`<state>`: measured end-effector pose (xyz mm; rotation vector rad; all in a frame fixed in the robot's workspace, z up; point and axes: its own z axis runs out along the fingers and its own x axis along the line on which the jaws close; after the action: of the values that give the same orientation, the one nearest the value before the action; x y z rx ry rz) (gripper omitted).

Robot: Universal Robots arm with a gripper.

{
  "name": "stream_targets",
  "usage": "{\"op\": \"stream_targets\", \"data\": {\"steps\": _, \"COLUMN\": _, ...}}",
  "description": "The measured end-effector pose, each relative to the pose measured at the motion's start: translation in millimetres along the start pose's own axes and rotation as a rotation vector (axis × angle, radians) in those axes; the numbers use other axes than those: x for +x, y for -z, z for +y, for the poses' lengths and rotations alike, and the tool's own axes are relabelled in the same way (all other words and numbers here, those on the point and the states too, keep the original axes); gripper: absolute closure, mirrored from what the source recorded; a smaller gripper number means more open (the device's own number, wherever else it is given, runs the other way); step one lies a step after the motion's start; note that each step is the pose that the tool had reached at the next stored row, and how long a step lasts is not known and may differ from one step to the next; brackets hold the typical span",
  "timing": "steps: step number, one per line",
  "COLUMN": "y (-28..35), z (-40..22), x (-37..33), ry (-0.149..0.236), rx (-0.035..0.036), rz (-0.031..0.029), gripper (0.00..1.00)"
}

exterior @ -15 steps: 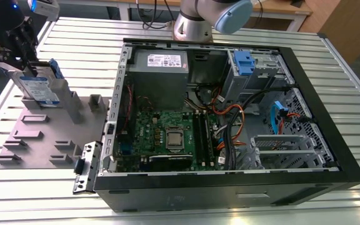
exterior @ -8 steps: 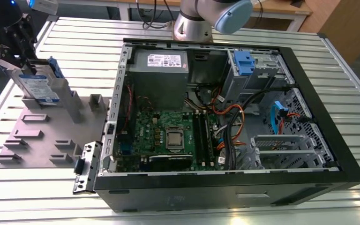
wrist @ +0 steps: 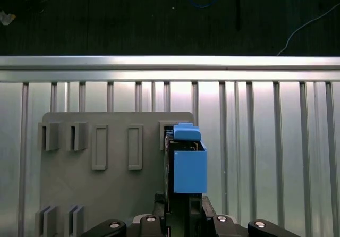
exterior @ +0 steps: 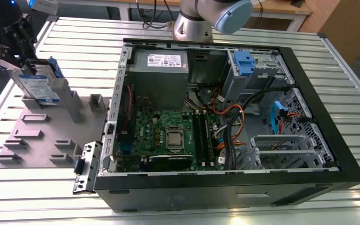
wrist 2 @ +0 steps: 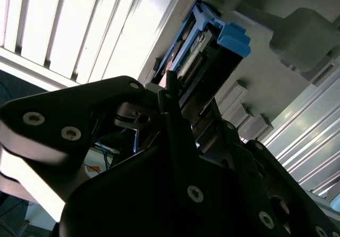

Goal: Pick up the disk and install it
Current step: 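Pick up the disk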

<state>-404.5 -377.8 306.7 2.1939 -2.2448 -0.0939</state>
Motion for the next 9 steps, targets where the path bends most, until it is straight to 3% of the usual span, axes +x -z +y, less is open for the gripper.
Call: {"op": "stream_targets", "data": {"steps": 9, "y": 1.9, "z": 0.1, "x": -0.1, "ry": 0.000, "rx": -0.0003, "rz": 0.0008, "gripper": 0.65}}
